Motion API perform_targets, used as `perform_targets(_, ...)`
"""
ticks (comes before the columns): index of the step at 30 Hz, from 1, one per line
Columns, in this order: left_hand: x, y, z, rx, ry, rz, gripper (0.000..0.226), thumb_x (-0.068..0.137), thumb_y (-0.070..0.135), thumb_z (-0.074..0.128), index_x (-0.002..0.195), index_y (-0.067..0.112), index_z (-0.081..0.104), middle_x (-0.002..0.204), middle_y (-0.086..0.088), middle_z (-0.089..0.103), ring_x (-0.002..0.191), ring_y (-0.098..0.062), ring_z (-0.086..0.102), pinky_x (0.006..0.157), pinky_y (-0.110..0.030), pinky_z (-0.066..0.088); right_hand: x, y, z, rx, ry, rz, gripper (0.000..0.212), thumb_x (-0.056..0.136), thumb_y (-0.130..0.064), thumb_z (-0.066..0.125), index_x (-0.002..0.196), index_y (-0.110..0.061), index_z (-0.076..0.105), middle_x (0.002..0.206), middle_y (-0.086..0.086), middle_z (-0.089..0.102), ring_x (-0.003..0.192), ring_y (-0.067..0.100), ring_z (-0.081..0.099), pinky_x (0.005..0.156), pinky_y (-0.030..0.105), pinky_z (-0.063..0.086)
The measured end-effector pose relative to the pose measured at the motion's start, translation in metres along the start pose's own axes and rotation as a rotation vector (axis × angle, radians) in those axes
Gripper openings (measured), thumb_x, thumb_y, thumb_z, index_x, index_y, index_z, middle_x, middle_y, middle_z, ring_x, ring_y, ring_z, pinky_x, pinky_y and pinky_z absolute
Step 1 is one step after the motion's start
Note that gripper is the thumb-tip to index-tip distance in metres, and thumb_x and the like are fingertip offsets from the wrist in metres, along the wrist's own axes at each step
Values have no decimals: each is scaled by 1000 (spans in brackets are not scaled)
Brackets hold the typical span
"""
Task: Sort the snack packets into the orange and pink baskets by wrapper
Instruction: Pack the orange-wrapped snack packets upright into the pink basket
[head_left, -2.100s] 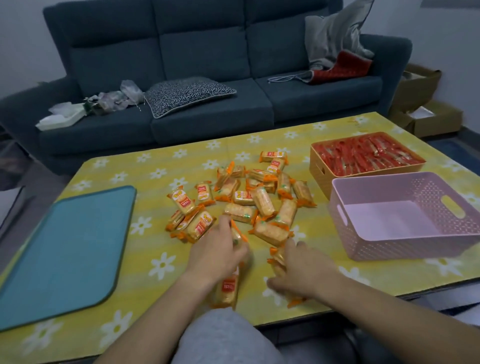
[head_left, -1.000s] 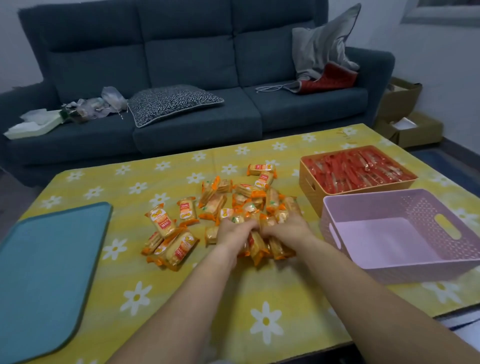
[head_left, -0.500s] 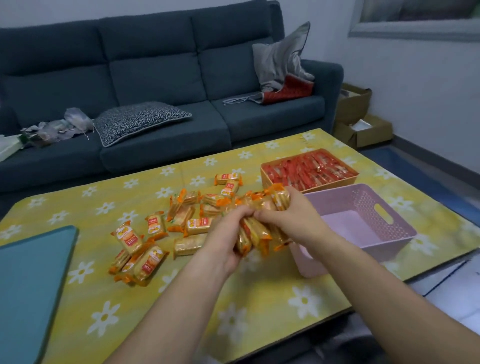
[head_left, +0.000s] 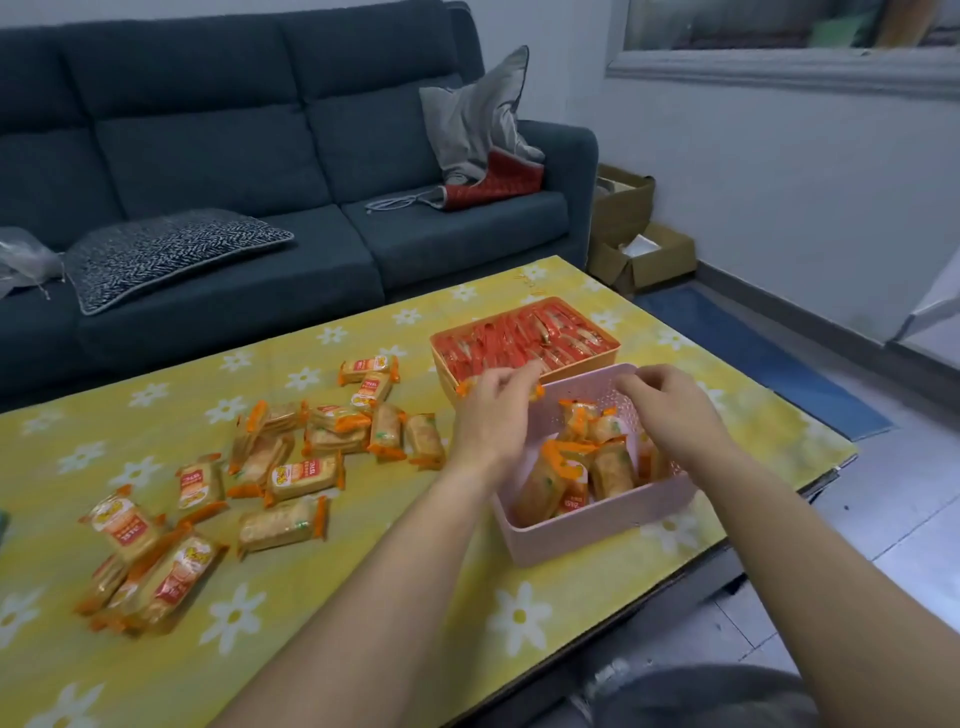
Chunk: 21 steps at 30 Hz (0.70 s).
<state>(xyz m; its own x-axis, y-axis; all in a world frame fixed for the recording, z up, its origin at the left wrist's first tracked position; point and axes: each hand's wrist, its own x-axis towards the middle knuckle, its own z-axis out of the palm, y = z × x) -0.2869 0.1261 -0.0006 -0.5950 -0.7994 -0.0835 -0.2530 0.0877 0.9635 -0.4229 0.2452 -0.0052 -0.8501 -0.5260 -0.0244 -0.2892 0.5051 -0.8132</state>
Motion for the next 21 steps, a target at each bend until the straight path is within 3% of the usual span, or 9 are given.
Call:
perform_targets(2,2,-16,-10,370,159,169,10,89,40,63,89,30,60,96,8,65,96,-18,62,80,-35,49,4,11,1,-199,-67,-11,25,91,-31,54,86,-12,70,83,10,71,82,28,66,76,40,53)
perform_targets(3,5,-27,-14,482,182,181,16,84,38,66,94,29,59,103,4,63,102,-22,59,85,-38,49,6,16,3,-315,-118,-14,25,89,-30,53,78,-13,68,75,9,70,76,27,66,73,41,56)
perform_targets(5,5,-42,-17,546,131,58,48,76,42,77,114,25,52,120,-4,53,114,-27,52,96,-39,45,5,18,9,-480,-162,-34,23,85,-27,54,75,-13,69,73,7,69,72,24,66,70,43,58)
perform_targets(7,2,-50,-17,510,44,-54,79,71,40,86,131,20,39,127,-7,40,111,-27,51,96,-36,46,3,10,16,-493,-126,-104,20,80,-24,54,75,-14,70,75,8,71,73,25,66,67,44,58)
perform_targets(9,-2,-56,-16,469,-37,-62,83,74,21,82,139,16,30,132,-9,43,110,-29,55,90,-38,50,-1,-3,27,-480,-39,-214,18,76,-29,55,81,-22,71,91,4,72,86,25,66,70,44,58)
perform_targets(11,-6,-60,-20,461,-38,-62,78,74,10,74,137,15,28,127,-13,54,105,-34,60,78,-38,50,-8,-17,41,-469,-74,-340,29,75,-32,55,98,-28,72,105,-2,71,100,25,64,79,44,57)
perform_targets(15,-23,-60,-42,443,-35,-85,73,62,24,63,126,16,28,114,-16,59,96,-36,62,70,-38,47,-29,-39,74,-542,-339,-375,34,80,-38,51,107,-26,69,105,2,74,102,29,67,88,43,53)
perform_targets(18,-31,-61,-65,518,-96,-149,71,62,30,62,123,20,26,108,-14,59,93,-35,64,68,-40,50,-40,-46,101,-749,-296,-399,35,85,-43,55,110,-20,61,111,10,71,109,32,65,95,45,43)
perform_targets(21,-30,-69,-81,614,-135,-170,72,70,28,67,129,19,26,111,-16,62,97,-36,65,68,-39,46,-44,-48,126,-839,-138,-402,43,87,-46,58,115,-14,51,116,12,69,113,32,62,92,44,40)
